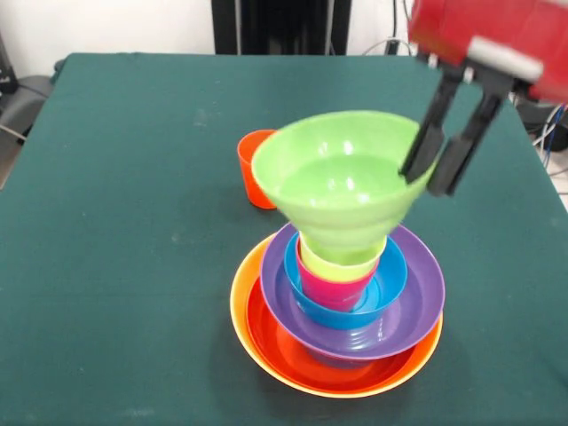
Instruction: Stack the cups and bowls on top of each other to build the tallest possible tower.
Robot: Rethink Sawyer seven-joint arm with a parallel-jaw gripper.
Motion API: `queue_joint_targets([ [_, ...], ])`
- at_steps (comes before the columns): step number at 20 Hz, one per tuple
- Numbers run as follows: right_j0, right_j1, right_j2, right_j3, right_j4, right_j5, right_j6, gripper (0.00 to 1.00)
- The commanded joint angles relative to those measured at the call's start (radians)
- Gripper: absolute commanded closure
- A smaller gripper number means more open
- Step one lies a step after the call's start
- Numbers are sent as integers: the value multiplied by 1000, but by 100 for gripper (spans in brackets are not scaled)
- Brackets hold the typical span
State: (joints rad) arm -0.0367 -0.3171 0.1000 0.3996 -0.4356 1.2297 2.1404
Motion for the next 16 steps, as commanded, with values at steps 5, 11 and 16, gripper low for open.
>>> queue_joint_targets([
  [5, 31, 91, -14, -20, -52, -11, -7, 100],
  [11, 42, 96, -36, -58, -38, 41, -24, 100],
  [16, 50, 98, -53, -73, -26, 63, -26, 100],
])
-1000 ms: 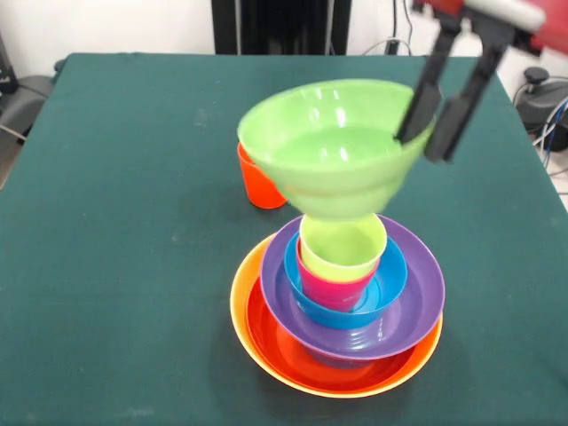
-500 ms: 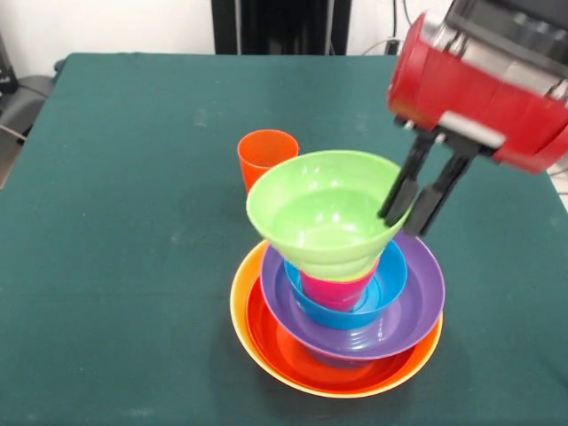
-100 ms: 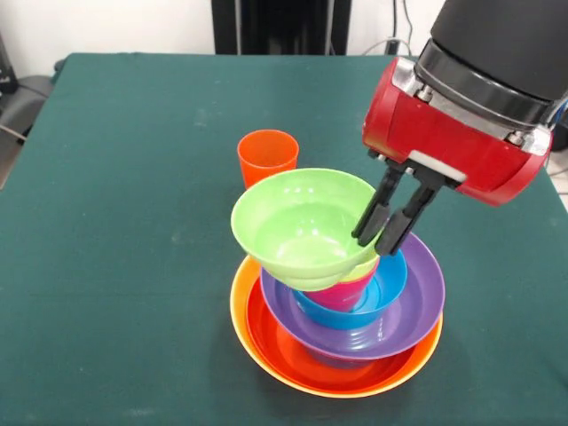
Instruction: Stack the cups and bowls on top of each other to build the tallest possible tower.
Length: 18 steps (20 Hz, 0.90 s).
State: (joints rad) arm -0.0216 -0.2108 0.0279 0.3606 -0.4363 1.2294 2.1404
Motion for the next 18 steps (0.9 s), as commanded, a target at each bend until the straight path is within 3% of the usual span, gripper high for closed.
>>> queue_joint_targets([
  [1, 37, -10, 15, -35, -21, 67, -26, 100],
  [8, 39, -12, 1, -17, 15, 83, -11, 100],
  [13, 57, -71, -37, 117, 63, 55, 67, 100],
  [18, 75, -122, -65, 278, 105, -42, 145, 100],
])
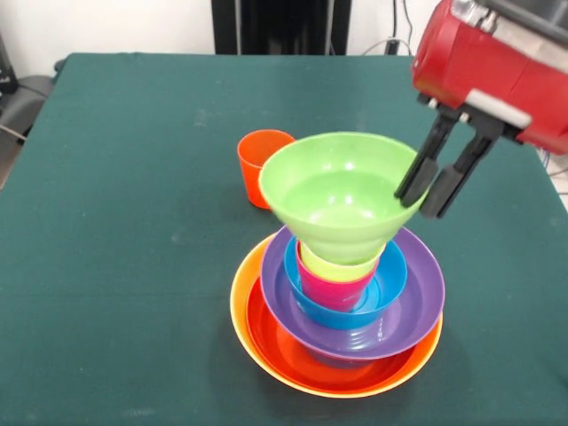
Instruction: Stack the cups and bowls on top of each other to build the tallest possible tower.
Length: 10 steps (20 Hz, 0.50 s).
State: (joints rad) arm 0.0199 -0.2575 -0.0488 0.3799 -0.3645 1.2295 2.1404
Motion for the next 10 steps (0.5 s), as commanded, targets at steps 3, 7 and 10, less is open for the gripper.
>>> queue_joint_targets([
  [3, 38, -86, -3, 296, 47, -71, 153, 100],
  [7, 49, -90, -25, 325, 54, -99, 163, 100],
  [10, 54, -87, -36, 346, 59, -131, 172, 100],
])
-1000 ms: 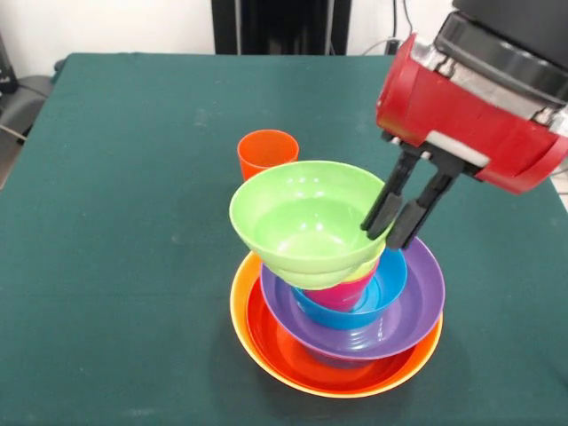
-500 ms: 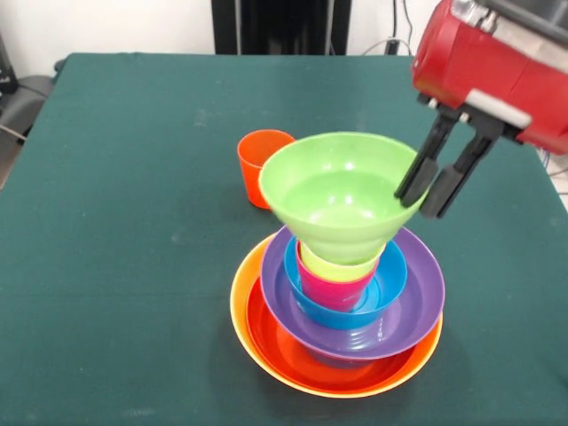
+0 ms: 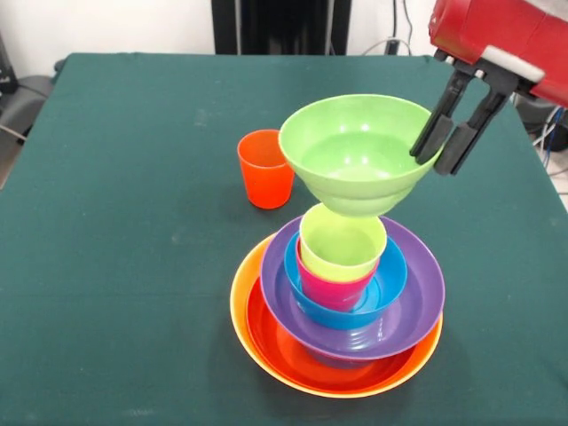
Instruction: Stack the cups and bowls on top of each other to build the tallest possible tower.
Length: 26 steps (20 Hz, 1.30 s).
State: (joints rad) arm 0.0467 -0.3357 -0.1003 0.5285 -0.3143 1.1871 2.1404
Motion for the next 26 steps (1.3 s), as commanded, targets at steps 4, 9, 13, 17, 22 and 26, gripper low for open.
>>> queue_joint_targets([
  [4, 31, 8, 2, 203, 17, -126, 181, 100],
  [9, 33, 26, -12, 195, 29, -153, 178, 100],
  [13, 37, 39, -24, 192, 38, -168, 181, 100],
  [17, 40, 42, -40, 203, 43, -186, 182, 100],
  [22, 44, 44, -62, 207, 40, -188, 177, 100],
  [26, 43, 49, -67, 211, 43, -194, 170, 100],
])
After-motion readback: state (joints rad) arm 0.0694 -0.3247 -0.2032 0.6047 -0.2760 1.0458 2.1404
